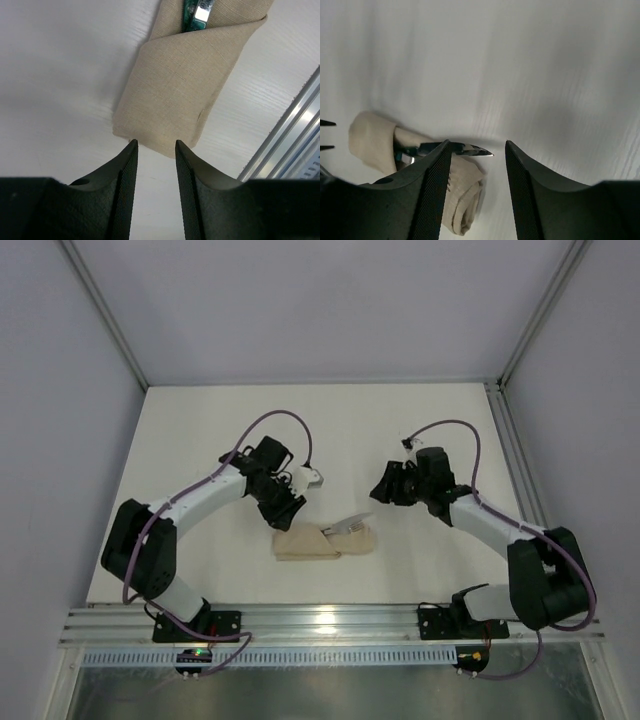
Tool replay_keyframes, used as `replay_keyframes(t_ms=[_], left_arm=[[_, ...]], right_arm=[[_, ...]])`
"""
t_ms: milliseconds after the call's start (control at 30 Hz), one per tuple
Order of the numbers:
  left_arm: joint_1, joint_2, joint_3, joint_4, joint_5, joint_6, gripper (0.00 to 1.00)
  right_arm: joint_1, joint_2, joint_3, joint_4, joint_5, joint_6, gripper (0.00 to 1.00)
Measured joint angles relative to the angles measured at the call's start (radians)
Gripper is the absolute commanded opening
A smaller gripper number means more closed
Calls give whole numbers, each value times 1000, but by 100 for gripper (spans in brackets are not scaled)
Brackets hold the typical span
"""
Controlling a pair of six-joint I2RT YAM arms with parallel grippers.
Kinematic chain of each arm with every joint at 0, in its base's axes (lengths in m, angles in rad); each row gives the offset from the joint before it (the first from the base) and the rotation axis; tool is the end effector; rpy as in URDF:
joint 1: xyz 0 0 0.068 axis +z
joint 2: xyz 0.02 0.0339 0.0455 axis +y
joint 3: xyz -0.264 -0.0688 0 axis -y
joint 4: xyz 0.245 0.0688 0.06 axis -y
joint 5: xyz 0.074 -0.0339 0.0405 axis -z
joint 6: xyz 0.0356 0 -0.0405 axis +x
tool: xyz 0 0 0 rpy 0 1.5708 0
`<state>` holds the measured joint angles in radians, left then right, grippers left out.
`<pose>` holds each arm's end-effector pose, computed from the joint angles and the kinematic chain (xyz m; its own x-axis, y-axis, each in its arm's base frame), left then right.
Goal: Fold the napkin into a case and place the utensils inside
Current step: Insert the knife into the folded napkin.
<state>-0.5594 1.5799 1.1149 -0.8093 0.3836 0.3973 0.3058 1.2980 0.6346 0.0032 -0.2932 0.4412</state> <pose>0.2468 -0.1703 0.2189 -0.5212 0.7497 -0.4079 0.8529 0.4749 -0.2170 0.2489 0.0894 0.1979 -0.7449 0.1935 -0.6385 -0.2077 0.8422 0.4976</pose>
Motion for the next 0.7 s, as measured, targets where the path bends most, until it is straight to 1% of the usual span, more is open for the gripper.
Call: replay_keyframes(t_ms=[33,133,233,367,400,467,500,567,600,700], left_arm=[[-5,-5,0,-7,3,8,38],[-37,-19,-12,-14,10,31,38],[-91,-29,-44,-16,14,54,40],[-180,-28,-95,-15,5,82,41],[-198,-27,-105,-14,2,86,41],[-217,-23,-119,-13,0,92,41],[-217,-21,-124,-11,-3,95,41],[-216,-14,-130,-10,-11,102,41],[-214,-11,-130,-10,-15,104,41],[-213,6,-130,-2,-18,108,40]], right_arm=[[0,66,43,-35,-48,-57,52],[0,175,129,-91,-121,-159,52],[1,255,193,-110,-185,-218,51],[22,356,249,-133,-239,-273,45],[32,370,250,-143,-249,-283,41],[60,390,249,-170,-266,-303,37],[75,397,249,-178,-274,-311,33],[98,401,242,-185,-284,-321,29],[109,401,235,-185,-290,-326,25],[129,391,199,-187,-299,-335,22]])
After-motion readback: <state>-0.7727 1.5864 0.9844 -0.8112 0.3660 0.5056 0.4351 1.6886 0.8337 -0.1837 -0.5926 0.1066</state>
